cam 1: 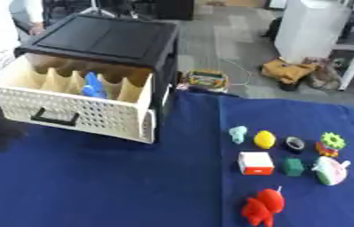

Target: Pick up objects from table and place into drawer.

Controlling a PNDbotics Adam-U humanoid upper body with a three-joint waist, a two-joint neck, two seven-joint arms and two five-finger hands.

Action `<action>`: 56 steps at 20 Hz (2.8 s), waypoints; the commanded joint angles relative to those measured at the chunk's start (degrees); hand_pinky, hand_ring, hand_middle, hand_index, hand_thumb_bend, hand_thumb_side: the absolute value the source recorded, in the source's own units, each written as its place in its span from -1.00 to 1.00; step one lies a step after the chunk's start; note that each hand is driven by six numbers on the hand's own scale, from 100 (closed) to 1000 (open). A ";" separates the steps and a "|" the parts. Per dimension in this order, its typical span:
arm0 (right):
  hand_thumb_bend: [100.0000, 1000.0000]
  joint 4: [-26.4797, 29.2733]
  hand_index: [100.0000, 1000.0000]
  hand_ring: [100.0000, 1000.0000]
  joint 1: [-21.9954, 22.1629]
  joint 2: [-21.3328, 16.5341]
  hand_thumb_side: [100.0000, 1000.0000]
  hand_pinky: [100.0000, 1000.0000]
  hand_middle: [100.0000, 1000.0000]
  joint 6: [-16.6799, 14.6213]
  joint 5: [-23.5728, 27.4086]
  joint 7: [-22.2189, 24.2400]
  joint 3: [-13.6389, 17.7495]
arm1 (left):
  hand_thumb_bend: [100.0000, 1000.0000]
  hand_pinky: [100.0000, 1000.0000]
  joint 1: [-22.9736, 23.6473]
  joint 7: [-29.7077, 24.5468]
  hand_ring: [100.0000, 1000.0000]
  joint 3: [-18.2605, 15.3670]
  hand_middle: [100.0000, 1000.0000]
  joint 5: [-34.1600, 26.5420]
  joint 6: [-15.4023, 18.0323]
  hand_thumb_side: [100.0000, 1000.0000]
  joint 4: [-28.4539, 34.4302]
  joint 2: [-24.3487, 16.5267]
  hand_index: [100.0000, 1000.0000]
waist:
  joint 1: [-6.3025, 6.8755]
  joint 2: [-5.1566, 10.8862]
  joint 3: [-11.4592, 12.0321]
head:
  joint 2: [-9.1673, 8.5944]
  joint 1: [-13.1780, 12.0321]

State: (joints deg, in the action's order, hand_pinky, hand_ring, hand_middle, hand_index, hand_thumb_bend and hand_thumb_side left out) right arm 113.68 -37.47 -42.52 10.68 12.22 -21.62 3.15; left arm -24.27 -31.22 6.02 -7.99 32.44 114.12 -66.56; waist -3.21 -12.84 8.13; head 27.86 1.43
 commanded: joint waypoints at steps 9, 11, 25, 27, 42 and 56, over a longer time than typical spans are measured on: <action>-1.00 0.91 0.48 0.25 0.13 -1.18 0.58 0.19 -0.17 -0.59 0.68 -0.57 0.92 | -1.00 -0.51 -4.31 -20.75 -0.31 7.02 -0.09 9.56 19.53 1.00 -1.76 -2.18 0.70 | 0.41 0.44 -0.65 | -0.85 -0.61; -1.00 0.91 0.48 0.25 0.07 -1.00 0.58 0.19 -0.17 -0.63 0.78 -0.59 0.93 | -1.00 -0.49 -5.37 -20.75 -0.18 8.49 -0.03 11.19 19.53 1.00 -4.02 -1.67 0.70 | 0.44 0.41 -0.76 | -0.85 -0.91; -1.00 0.91 0.48 0.24 0.06 0.34 0.56 0.20 -0.18 -0.65 1.45 -0.81 1.24 | -1.00 -0.46 -12.12 -20.75 -0.07 13.09 0.01 23.72 19.53 1.00 -19.69 4.95 0.74 | 0.30 0.28 -0.97 | -1.31 -1.87; -1.00 0.91 0.48 0.24 0.06 0.41 0.56 0.20 -0.18 -0.73 1.59 -0.88 1.29 | -1.00 -0.46 -12.65 -20.75 -0.07 13.57 0.01 25.65 19.53 1.00 -21.10 5.78 0.74 | 0.28 0.24 -1.00 | -1.22 -2.37; -1.00 0.91 0.47 0.24 0.25 1.66 0.54 0.19 -0.18 -0.57 2.32 -2.00 1.91 | -1.00 -0.44 -16.61 -20.75 0.00 14.21 0.15 34.83 19.53 1.00 -32.62 11.00 0.84 | 0.10 -0.20 -1.45 | -1.87 -3.32; -1.00 0.91 0.47 0.24 0.51 2.80 0.54 0.19 -0.19 -0.09 2.64 -2.08 2.22 | -1.00 -0.46 -20.78 -20.75 -0.04 11.93 0.04 37.46 19.53 1.00 -39.06 15.21 0.77 | -0.01 -1.20 -1.73 | -2.68 -3.26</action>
State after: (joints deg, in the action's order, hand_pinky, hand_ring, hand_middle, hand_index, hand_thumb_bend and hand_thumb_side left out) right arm 113.68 -36.30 -38.73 10.51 14.56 -23.62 4.54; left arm -43.87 -31.81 19.06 29.11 31.85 75.11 -50.37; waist -3.40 -14.90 6.55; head 25.97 -1.88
